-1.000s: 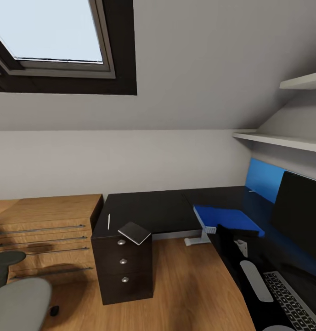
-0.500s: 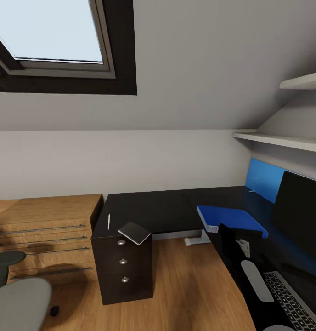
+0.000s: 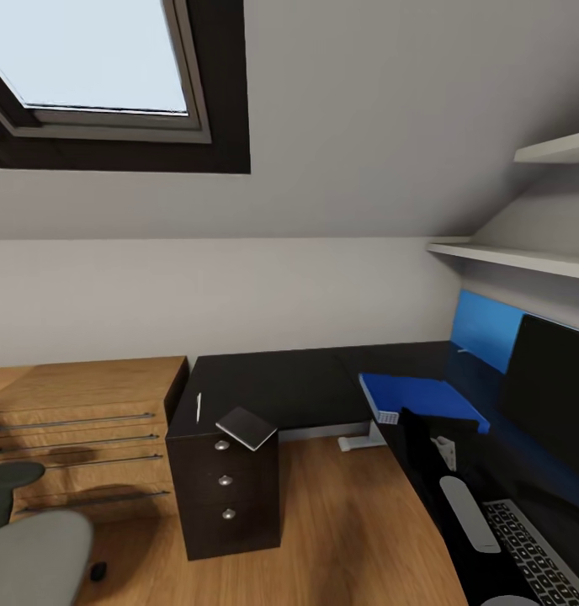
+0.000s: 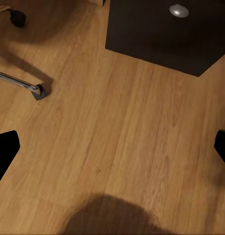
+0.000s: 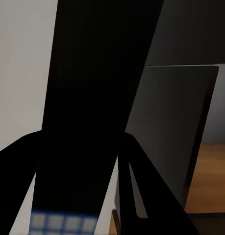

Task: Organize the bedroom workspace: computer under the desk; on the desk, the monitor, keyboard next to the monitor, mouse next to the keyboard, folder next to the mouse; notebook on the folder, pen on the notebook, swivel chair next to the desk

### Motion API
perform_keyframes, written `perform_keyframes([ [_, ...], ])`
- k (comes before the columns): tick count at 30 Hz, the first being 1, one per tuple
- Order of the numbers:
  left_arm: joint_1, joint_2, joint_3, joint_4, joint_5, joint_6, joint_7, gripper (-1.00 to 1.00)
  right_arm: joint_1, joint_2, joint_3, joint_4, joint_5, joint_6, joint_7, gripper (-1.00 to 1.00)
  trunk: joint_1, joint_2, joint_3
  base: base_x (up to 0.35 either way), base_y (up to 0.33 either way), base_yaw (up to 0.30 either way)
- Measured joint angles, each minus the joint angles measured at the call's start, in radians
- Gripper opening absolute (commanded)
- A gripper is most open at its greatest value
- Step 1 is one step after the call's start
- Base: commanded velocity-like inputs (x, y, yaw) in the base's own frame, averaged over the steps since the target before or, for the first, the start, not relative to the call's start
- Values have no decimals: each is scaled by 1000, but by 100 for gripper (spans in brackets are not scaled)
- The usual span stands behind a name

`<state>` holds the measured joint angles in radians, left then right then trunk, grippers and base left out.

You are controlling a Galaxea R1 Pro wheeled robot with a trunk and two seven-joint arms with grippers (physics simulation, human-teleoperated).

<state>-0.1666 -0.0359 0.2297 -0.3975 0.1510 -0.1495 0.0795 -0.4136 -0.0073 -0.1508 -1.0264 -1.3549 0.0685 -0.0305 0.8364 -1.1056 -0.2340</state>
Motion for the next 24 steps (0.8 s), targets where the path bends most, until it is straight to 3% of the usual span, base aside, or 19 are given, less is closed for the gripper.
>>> perform_keyframes([
  [13, 0, -3, 0, 0, 1, 1, -1, 100, 0, 2, -3, 0, 5, -5, -2, -100, 0, 0, 0, 68, 0, -7],
  [24, 0, -3, 0, 0, 1, 1, 0, 100, 0, 3, 0, 2, 5, -3, -4, -100, 0, 0, 1, 0, 0, -112],
])
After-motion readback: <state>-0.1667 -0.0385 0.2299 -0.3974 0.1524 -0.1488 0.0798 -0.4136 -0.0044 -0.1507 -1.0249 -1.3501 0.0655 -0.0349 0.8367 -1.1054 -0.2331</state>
